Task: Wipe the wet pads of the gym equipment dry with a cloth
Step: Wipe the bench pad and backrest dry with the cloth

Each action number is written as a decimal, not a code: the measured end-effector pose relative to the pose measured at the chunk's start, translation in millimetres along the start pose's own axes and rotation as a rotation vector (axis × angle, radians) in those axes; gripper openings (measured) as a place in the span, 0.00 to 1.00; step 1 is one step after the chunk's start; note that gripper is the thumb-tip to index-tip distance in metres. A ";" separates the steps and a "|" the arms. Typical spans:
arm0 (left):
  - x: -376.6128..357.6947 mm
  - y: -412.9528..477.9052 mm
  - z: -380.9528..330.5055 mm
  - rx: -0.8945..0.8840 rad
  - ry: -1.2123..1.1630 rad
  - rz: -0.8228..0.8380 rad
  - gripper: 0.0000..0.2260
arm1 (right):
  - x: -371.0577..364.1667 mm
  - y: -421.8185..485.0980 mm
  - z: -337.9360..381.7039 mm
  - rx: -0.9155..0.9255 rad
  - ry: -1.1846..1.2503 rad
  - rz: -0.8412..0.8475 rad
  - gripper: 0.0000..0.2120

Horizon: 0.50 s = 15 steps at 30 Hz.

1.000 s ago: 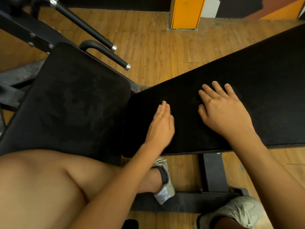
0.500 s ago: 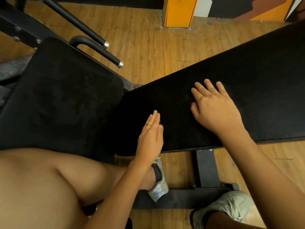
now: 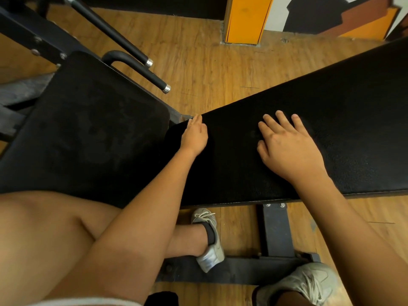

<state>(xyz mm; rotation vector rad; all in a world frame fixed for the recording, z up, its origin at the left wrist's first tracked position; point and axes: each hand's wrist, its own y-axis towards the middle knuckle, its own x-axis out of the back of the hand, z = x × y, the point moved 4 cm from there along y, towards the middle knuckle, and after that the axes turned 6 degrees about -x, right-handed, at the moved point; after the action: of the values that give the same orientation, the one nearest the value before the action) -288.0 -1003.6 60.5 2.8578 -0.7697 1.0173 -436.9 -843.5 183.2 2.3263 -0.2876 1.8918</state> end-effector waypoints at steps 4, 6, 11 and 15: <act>-7.0 -30.5 -0.9 -0.110 -0.046 0.067 0.22 | 0.0 0.5 0.8 0.001 -0.014 0.016 0.27; -17.3 -69.9 -2.3 -0.210 -0.084 0.087 0.22 | 0.2 0.9 1.6 0.000 -0.033 0.022 0.27; -39.0 -116.6 1.0 -0.247 0.033 -0.025 0.22 | -3.7 1.7 0.0 0.002 -0.038 0.045 0.27; -27.9 -78.0 -2.9 -0.230 -0.046 0.023 0.22 | -4.8 2.1 0.1 0.007 -0.038 0.043 0.27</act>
<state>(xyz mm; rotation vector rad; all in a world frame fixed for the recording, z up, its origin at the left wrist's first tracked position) -272.9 -922.1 57.8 2.6902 -0.8633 0.8093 -438.2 -845.3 178.5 2.3814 -0.3375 1.8723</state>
